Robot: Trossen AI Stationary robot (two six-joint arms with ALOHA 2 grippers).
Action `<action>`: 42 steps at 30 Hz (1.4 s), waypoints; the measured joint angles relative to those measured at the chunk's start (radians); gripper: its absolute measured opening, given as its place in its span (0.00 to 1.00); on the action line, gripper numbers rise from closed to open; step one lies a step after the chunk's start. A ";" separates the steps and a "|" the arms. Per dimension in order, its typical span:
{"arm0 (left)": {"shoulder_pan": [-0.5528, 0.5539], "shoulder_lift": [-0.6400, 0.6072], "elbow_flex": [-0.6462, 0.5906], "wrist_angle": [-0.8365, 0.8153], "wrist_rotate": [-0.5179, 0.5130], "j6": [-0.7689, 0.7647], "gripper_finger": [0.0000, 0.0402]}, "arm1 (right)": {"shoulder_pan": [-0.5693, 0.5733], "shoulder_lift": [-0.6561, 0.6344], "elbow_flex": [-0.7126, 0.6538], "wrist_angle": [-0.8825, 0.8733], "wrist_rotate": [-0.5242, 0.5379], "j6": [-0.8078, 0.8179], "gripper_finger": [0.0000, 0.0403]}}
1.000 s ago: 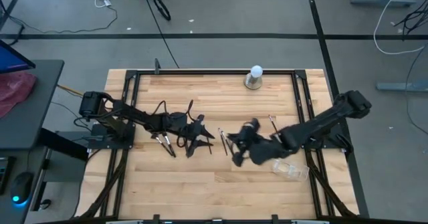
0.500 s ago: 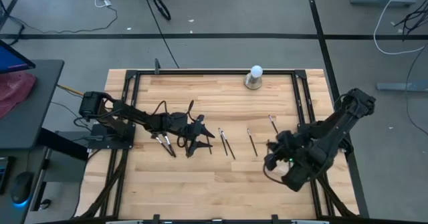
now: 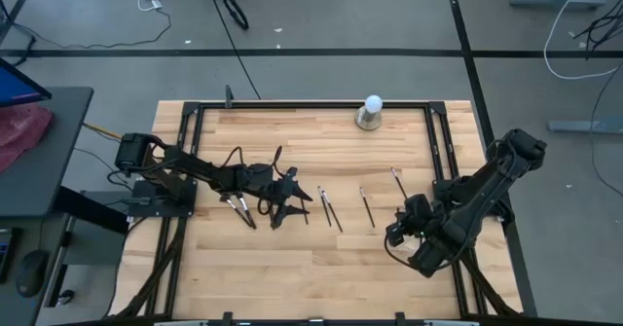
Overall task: Put items in baskets/containers
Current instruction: Put the black eyeshadow brush into the transparent organizer
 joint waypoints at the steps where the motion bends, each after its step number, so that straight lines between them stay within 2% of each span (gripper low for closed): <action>1: 0.000 0.000 0.000 0.000 0.000 0.000 0.48 | -0.002 0.000 -0.014 0.022 -0.015 -0.011 0.01; 7: 0.000 0.000 0.000 0.000 0.000 0.000 0.48 | -0.029 0.000 -0.043 0.053 -0.089 -0.039 0.10; 16: 0.000 0.000 -0.001 0.001 0.000 -0.001 0.48 | -0.092 -0.037 -0.043 0.012 -0.219 -0.129 0.45; 21: 0.000 0.000 -0.001 0.001 0.000 -0.001 0.48 | -0.147 -0.117 -0.043 -0.002 -0.164 -0.198 0.56; 26: 0.000 0.000 -0.001 0.002 0.000 -0.001 0.48 | -0.255 -0.161 -0.065 -0.096 -0.010 -0.221 0.57; 30: 0.000 0.000 -0.001 0.002 0.000 -0.001 0.48 | -0.385 -0.191 -0.193 -0.053 0.021 -0.309 0.54; 35: 0.000 0.000 -0.001 0.002 0.000 -0.003 0.48 | -0.513 -0.251 -0.414 0.186 0.006 -0.414 0.51; 39: 0.000 0.000 -0.001 0.002 0.000 0.000 0.48 | -0.565 -0.270 -0.561 0.473 -0.001 -0.559 0.50; 42: 0.000 0.000 -0.001 0.002 0.000 0.000 0.48 | -0.585 -0.262 -0.639 0.605 -0.001 -0.623 0.50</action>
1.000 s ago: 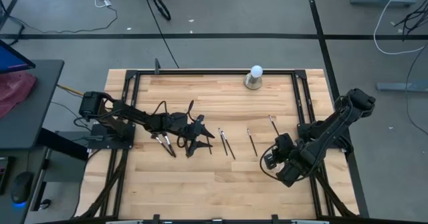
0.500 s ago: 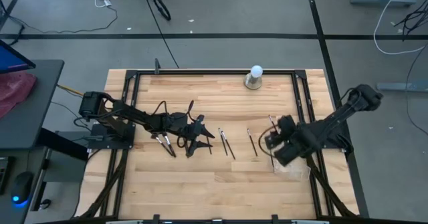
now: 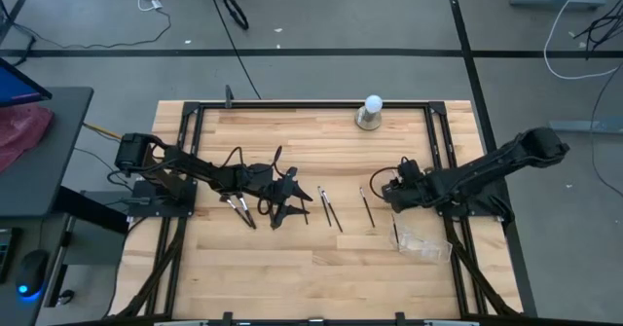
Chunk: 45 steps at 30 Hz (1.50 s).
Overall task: Put items in baskets/containers
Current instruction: Put the black eyeshadow brush into the transparent organizer
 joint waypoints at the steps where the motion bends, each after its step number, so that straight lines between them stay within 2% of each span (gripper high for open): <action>1: 0.000 0.000 0.000 0.000 0.000 0.000 0.48 | -0.005 0.003 -0.020 0.016 0.000 0.001 0.50; 6: 0.000 0.000 0.000 0.000 0.000 0.001 0.48 | -0.011 0.010 -0.100 0.083 0.008 0.027 0.50; 10: 0.000 0.000 0.000 0.000 0.000 0.001 0.48 | -0.009 0.007 -0.160 0.191 0.037 -0.036 0.45; 13: 0.000 0.000 0.000 0.000 0.000 0.001 0.48 | 0.002 0.007 -0.182 0.227 0.055 -0.060 0.35; 19: 0.000 0.000 0.000 -0.001 0.000 0.000 0.48 | 0.019 0.007 -0.216 0.274 0.075 -0.118 0.05; 24: 0.000 0.000 0.000 -0.002 0.000 -0.018 0.48 | 0.026 0.009 -0.222 0.300 0.096 -0.171 0.04; 29: 0.001 0.000 0.000 -0.002 0.000 -0.020 0.48 | 0.042 0.015 -0.165 0.309 0.132 -0.193 0.02; 31: 0.002 0.000 0.000 -0.001 0.000 -0.020 0.48 | 0.044 0.010 -0.117 0.336 0.195 -0.223 0.02; 34: 0.002 0.000 0.000 0.015 0.000 -0.018 0.48 | 0.042 0.012 -0.051 0.383 0.236 -0.347 0.01; 38: 0.002 0.000 0.000 0.055 0.000 -0.015 0.48 | 0.044 0.010 0.067 0.603 0.254 -0.623 0.01; 42: -0.008 0.000 0.000 0.099 -0.007 0.026 0.48 | 0.060 0.020 0.147 1.008 0.252 -0.956 0.01; 45: -0.023 0.001 0.000 0.186 -0.038 0.057 0.48 | 0.084 0.072 0.166 1.346 0.184 -1.195 0.01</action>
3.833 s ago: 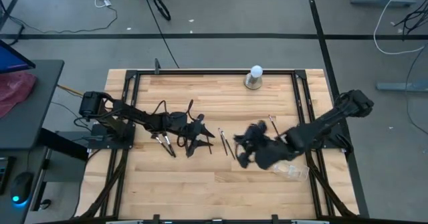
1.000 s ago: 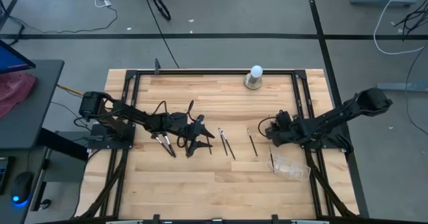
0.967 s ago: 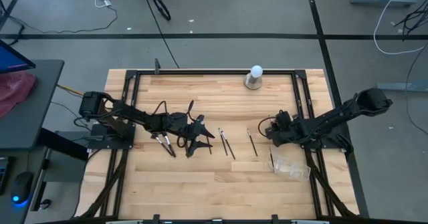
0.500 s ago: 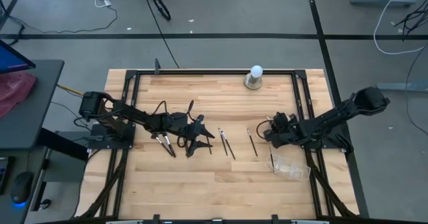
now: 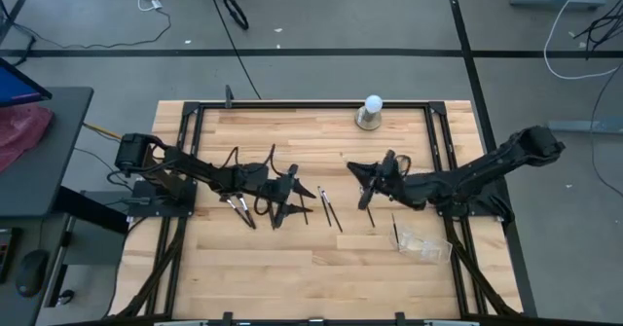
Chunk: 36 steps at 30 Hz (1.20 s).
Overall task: Put items in baskets/containers
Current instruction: Put the black eyeshadow brush into the transparent organizer
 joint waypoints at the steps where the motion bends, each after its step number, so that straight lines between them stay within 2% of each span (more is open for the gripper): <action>1: -0.004 0.000 0.000 0.038 -0.011 0.015 0.48 | 0.008 0.026 0.004 0.110 -0.031 -0.065 0.01; 5: -0.010 0.000 0.000 0.206 -0.053 0.055 0.48 | 0.020 0.174 0.035 0.408 -0.124 -0.228 0.01; 10: 0.019 0.000 0.011 0.305 -0.045 0.047 0.48 | 0.019 0.372 0.149 0.569 -0.179 -0.336 0.01; 17: 0.036 0.000 0.050 0.303 0.081 -0.035 0.48 | 0.019 0.520 0.304 0.617 -0.186 -0.476 0.01; 22: 0.020 0.000 0.052 0.301 0.120 -0.031 0.46 | 0.020 0.539 0.327 0.617 -0.186 -0.503 0.01; 26: 0.016 0.000 0.053 0.305 0.083 -0.031 0.35 | 0.020 0.539 0.327 0.609 -0.193 -0.490 0.01; 32: 0.017 0.000 0.053 0.298 0.062 -0.032 0.05 | 0.019 0.539 0.327 0.569 -0.197 -0.466 0.03; 36: 0.016 0.000 0.053 0.239 0.064 -0.032 0.04 | 0.035 0.527 0.327 0.485 -0.133 -0.442 0.08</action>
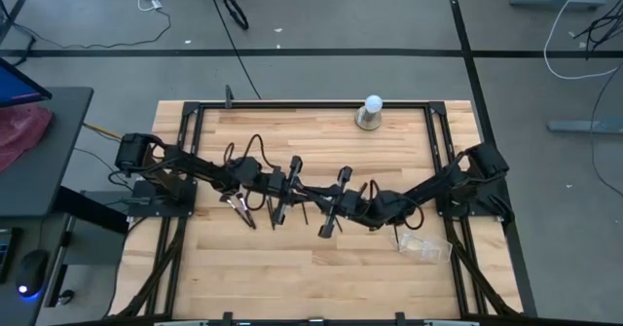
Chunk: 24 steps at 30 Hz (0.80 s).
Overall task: Put items in baskets/containers
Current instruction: Put the black eyeshadow brush into the transparent organizer
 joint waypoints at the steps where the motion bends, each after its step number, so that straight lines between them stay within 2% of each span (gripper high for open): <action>1: 0.000 0.000 0.000 -0.019 -0.007 0.000 0.04 | 0.012 -0.013 0.000 -0.046 0.048 0.001 0.10; 4: -0.002 -0.001 0.001 -0.078 -0.036 0.000 0.04 | 0.056 -0.086 -0.001 -0.234 0.193 0.034 0.18; 6: -0.003 -0.001 0.001 -0.123 -0.056 0.000 0.04 | 0.080 -0.153 0.003 -0.404 0.249 0.121 0.25; 9: -0.004 -0.001 0.002 -0.182 -0.058 0.001 0.04 | 0.087 -0.231 0.040 -0.722 0.229 0.319 0.35; 13: -0.002 -0.001 0.003 -0.242 -0.076 0.002 0.04 | 0.048 -0.238 0.138 -1.058 0.109 0.502 0.45; 16: -0.002 -0.001 0.003 -0.269 -0.082 0.002 0.04 | 0.013 -0.196 0.188 -1.144 0.053 0.520 0.50; 19: -0.002 -0.001 0.003 -0.285 -0.082 0.003 0.04 | -0.011 -0.167 0.212 -1.146 0.042 0.506 0.51; 24: -0.002 -0.001 0.003 -0.290 -0.082 0.003 0.06 | -0.032 -0.157 0.219 -1.126 0.026 0.495 0.40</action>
